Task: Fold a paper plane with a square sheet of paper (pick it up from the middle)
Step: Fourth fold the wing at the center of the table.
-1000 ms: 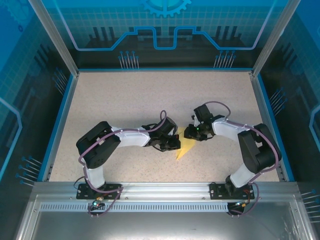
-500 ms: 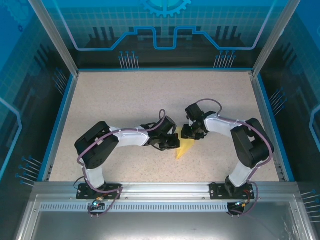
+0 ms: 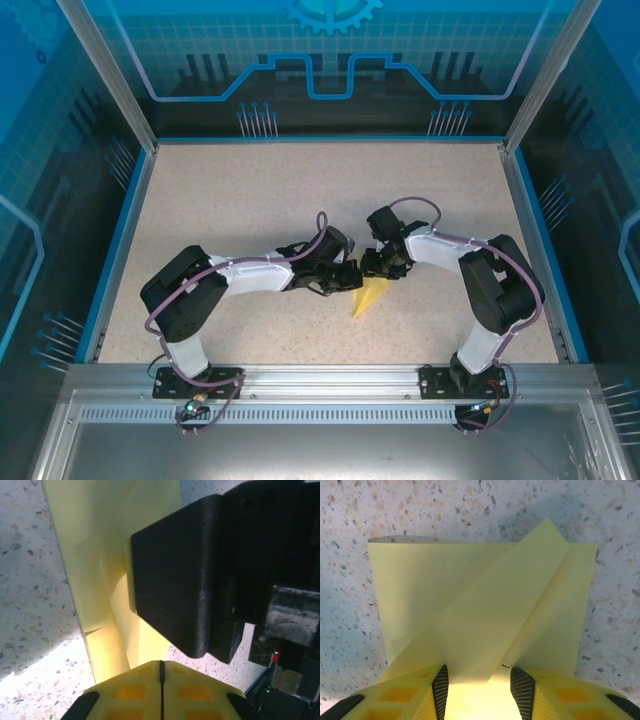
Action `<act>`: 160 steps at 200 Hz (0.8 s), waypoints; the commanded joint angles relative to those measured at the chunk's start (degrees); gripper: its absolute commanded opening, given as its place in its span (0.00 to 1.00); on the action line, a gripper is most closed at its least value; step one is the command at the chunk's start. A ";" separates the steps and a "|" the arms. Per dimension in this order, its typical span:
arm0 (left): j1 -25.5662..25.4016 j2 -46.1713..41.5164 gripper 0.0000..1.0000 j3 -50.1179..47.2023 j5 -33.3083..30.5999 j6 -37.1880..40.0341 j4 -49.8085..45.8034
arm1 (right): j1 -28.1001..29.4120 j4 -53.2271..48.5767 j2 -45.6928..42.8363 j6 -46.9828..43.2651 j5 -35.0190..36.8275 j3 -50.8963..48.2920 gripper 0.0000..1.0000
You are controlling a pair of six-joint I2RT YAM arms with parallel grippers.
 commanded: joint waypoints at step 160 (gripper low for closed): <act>0.31 3.81 0.00 -1.25 0.66 0.40 2.16 | -2.10 0.87 1.47 0.53 -8.73 -3.19 0.55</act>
